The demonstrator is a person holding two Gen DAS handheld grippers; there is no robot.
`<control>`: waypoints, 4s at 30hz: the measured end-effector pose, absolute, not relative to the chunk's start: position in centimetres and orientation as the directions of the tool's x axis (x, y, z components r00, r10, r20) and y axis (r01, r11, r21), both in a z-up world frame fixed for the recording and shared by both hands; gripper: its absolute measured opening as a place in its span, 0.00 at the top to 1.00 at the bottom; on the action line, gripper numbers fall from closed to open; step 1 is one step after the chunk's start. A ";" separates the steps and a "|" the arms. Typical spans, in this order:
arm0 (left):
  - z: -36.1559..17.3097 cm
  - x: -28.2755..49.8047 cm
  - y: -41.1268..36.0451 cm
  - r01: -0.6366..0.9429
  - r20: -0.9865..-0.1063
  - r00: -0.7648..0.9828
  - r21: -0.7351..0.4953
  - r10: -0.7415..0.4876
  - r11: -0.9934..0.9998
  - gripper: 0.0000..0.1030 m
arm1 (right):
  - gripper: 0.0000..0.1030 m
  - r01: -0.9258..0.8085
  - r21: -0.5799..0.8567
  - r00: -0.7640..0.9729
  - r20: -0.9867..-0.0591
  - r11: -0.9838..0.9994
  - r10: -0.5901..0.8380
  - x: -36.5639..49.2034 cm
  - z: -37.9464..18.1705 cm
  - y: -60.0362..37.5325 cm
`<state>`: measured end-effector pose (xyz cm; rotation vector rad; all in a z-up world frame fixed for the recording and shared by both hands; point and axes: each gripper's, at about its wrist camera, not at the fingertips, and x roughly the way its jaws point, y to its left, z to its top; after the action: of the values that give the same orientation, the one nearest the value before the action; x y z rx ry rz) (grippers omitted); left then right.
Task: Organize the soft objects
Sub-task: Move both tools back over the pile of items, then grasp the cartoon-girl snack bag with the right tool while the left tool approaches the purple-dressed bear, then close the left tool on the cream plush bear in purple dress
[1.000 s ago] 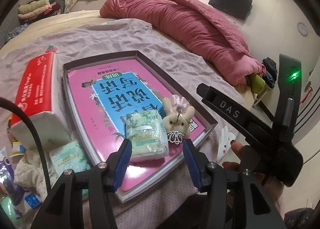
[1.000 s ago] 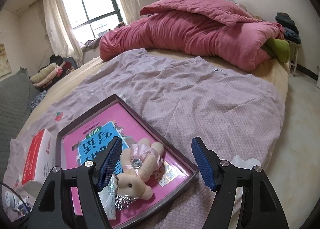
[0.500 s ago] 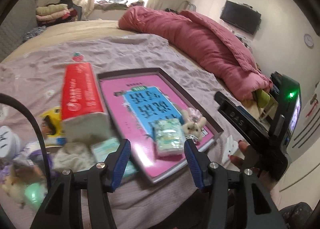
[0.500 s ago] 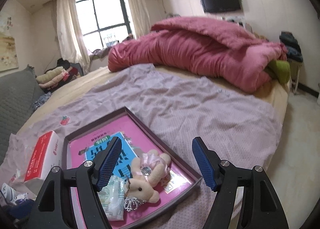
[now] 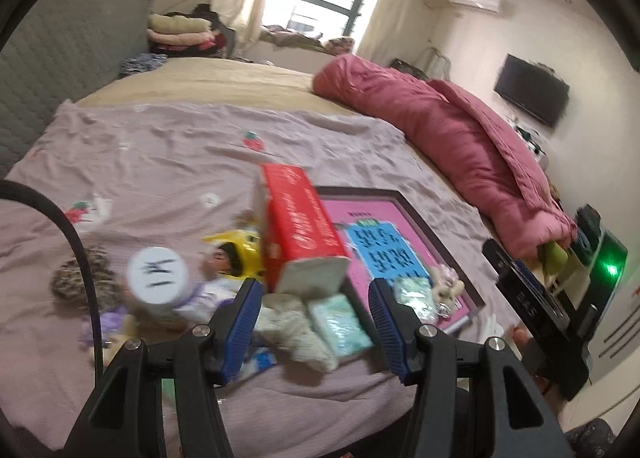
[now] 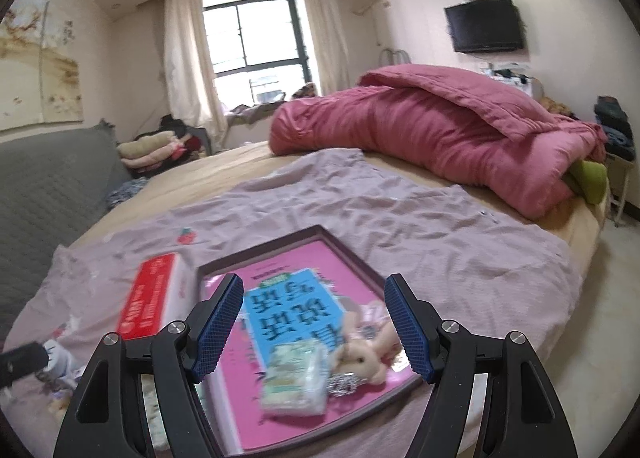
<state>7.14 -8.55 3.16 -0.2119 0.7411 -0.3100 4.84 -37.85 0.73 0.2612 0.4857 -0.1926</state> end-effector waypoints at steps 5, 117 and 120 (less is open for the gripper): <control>3.9 6.5 -5.3 0.148 -0.614 0.723 -0.309 -0.316 0.939 0.46 | 0.28 0.185 0.193 0.881 -0.468 0.964 -0.075 4.2 1.9 -35.5; -10.9 10.4 5.7 -0.205 -0.835 0.516 -0.337 -0.192 0.919 0.54 | 0.68 -0.451 0.051 0.659 -0.654 0.891 0.371 8.7 -5.4 -14.5; -10.7 9.8 6.4 -0.203 -0.818 0.530 -0.378 -0.223 0.903 0.57 | 0.68 -0.447 0.072 0.660 -0.647 0.892 0.383 8.4 -5.0 -15.2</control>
<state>9.80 6.36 -10.66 -0.4638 1.0218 -0.0123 8.36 -15.17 -5.01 -0.0961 0.7088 0.4700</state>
